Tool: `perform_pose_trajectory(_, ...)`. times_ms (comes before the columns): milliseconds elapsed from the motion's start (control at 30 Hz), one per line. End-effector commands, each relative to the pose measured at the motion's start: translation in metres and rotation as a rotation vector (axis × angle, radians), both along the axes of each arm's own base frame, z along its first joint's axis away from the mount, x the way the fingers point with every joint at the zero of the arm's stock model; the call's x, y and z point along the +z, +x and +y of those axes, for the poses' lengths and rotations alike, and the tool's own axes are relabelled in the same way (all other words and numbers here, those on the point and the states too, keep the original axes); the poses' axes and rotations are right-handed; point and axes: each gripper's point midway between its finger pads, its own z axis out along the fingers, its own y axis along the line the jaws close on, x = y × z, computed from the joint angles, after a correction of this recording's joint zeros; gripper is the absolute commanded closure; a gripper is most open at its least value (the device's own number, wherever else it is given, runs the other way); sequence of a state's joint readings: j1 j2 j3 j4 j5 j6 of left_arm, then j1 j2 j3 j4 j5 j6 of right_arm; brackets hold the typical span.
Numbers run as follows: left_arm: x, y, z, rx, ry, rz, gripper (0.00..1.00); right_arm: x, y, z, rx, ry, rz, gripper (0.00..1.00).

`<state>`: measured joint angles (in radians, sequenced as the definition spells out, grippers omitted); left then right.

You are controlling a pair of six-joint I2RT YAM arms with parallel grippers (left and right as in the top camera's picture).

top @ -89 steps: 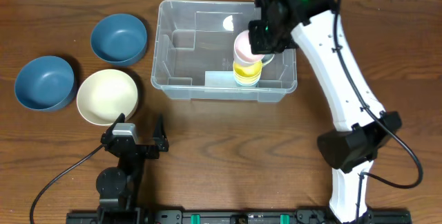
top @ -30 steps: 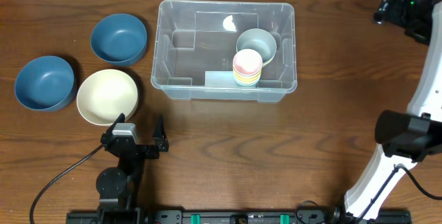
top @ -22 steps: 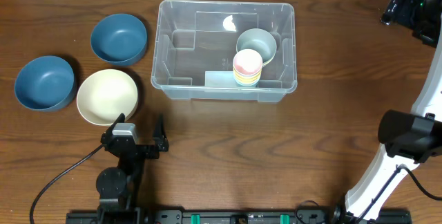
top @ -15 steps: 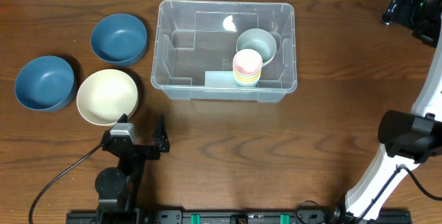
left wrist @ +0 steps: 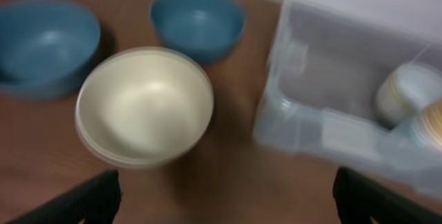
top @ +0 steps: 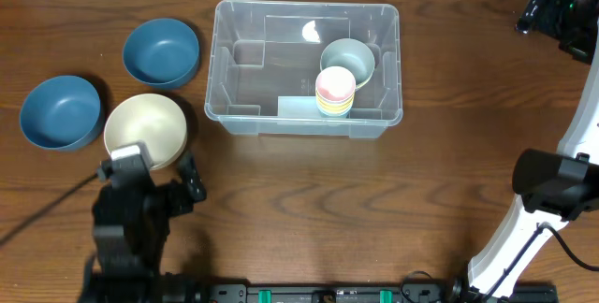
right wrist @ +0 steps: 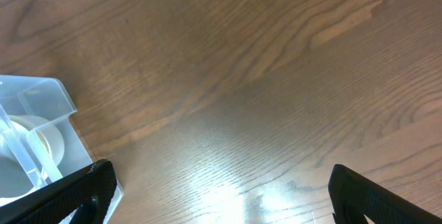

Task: Pack container
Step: 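Reach the left gripper to the cream bowl and grasp its rim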

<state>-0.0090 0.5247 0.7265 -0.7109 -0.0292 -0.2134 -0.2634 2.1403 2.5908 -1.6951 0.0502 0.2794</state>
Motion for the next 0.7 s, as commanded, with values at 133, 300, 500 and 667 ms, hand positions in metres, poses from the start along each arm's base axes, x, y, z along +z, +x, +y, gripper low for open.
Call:
perform_pose_trajectory(133, -0.046, 0.014, 0.002, 0.011, 0.007, 0.326, 0.02, 0.005, -0.001, -0.004, 0.003, -0.016, -0.009, 0.01)
perform_pose_trajectory(300, -0.083, 0.024, 0.002, -0.002, 0.022, 0.488, 0.02, 0.005, -0.001, -0.004, 0.003, -0.016, -0.009, 0.01)
perform_pose_trajectory(500, -0.113, 0.062, 0.002, -0.109, 0.116, 0.524, 0.02, 0.005, -0.001, -0.004, 0.003, -0.016, -0.009, 0.01)
perform_pose_trajectory(667, -0.130, 0.098, 0.002, -0.193, 0.198, 0.488, 0.02, 0.005, -0.001, -0.004, 0.003, -0.016, -0.009, 0.01)
